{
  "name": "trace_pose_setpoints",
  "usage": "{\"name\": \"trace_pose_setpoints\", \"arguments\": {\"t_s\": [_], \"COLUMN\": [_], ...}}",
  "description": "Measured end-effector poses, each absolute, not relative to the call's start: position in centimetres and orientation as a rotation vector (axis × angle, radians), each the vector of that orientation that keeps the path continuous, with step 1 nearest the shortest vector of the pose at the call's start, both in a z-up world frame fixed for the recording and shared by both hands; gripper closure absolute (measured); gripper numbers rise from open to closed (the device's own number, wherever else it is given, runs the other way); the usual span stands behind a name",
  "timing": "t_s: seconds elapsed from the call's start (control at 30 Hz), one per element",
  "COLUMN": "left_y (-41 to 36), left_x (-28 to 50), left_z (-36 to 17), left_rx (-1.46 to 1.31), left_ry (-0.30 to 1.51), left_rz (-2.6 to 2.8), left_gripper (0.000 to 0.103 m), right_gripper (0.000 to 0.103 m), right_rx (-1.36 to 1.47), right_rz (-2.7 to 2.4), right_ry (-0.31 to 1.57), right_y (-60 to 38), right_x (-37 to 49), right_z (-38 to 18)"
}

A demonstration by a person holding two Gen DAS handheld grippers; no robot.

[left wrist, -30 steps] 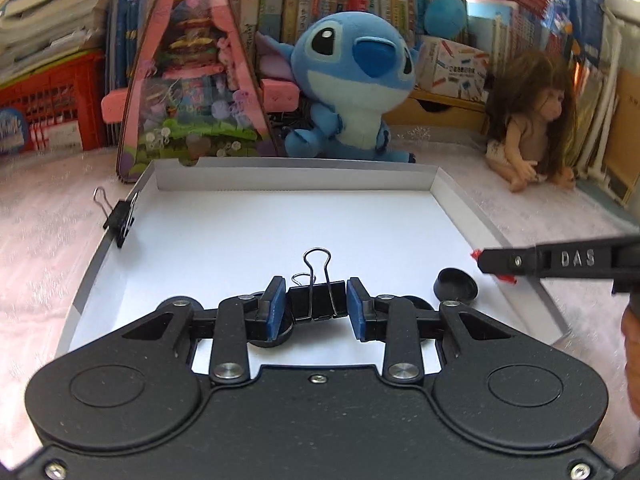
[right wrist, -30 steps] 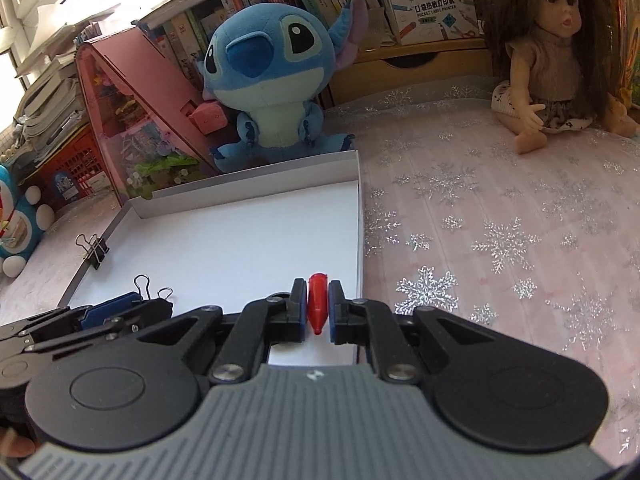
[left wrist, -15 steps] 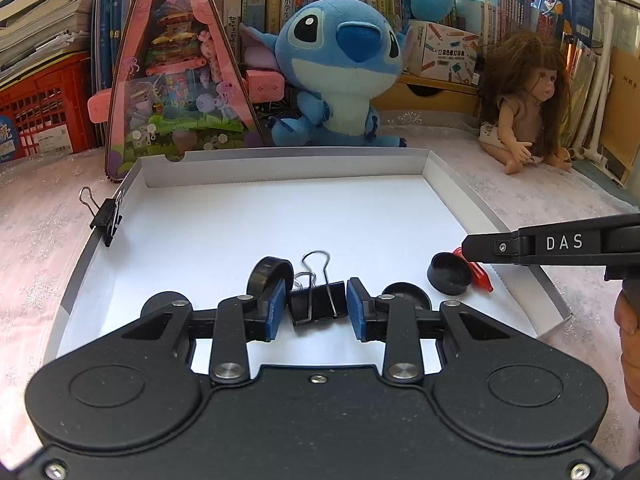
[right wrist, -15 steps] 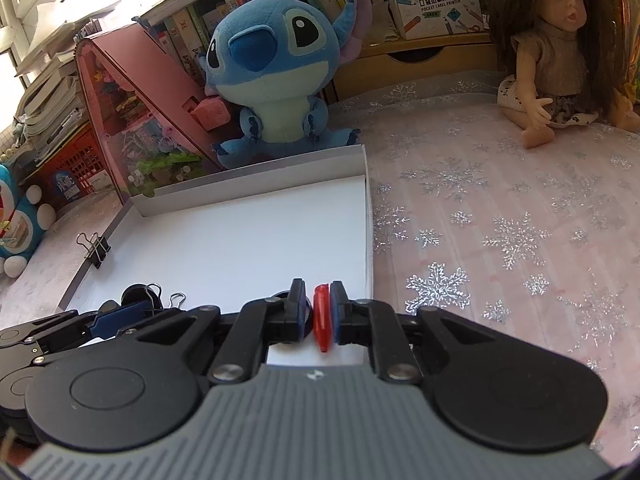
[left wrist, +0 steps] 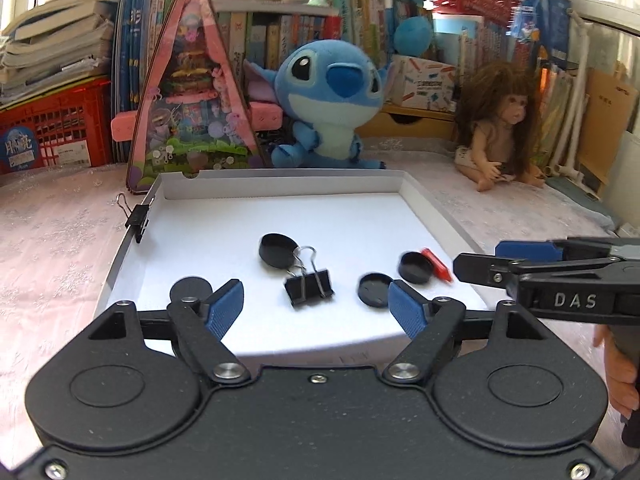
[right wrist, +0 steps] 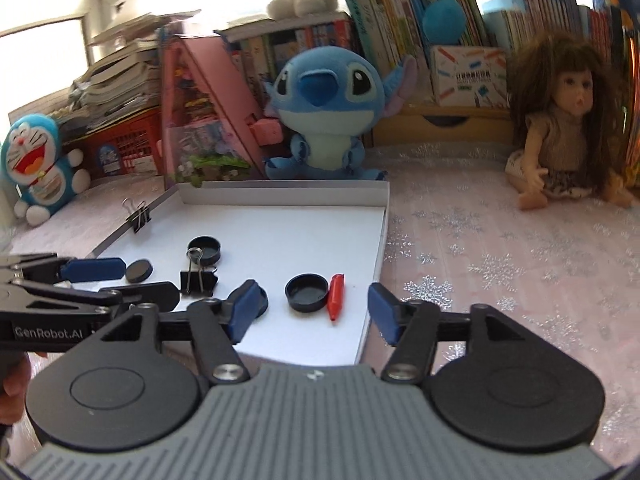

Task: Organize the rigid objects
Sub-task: 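Lower the clip and crayon into the tray and open both tools, then move both open tools back toward the blue toy and nuts on the table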

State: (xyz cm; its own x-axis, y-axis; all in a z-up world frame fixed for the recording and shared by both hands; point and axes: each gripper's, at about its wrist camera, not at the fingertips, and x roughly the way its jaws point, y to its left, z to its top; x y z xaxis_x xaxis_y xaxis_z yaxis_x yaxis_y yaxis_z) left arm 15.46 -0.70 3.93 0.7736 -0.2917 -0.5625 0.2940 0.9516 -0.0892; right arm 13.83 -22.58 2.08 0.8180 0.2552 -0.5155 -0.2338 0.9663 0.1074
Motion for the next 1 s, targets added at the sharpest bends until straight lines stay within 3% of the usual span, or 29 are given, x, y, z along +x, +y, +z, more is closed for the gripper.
{"name": "trace_pose_setpoints", "arguments": {"t_s": [0.27,1.0], "left_y": [-0.7,0.6], "left_x": [10.2,1.5], "left_z": [4.3,2.1], "left_rx": [0.035,0.097], "left_ry": [0.56,0.62], "left_rz": [-0.356,-0.389], "left_gripper": [0.023,0.023], "right_gripper": [0.018,0.016], "right_rx": [-0.075,-0.193], "right_rz": [0.297,0.353], "right_ry": [0.483,0.489], "right_y": [-22.0,-21.9], "right_x": [9.6,4.7], "right_z": [1.8,-1.5]}}
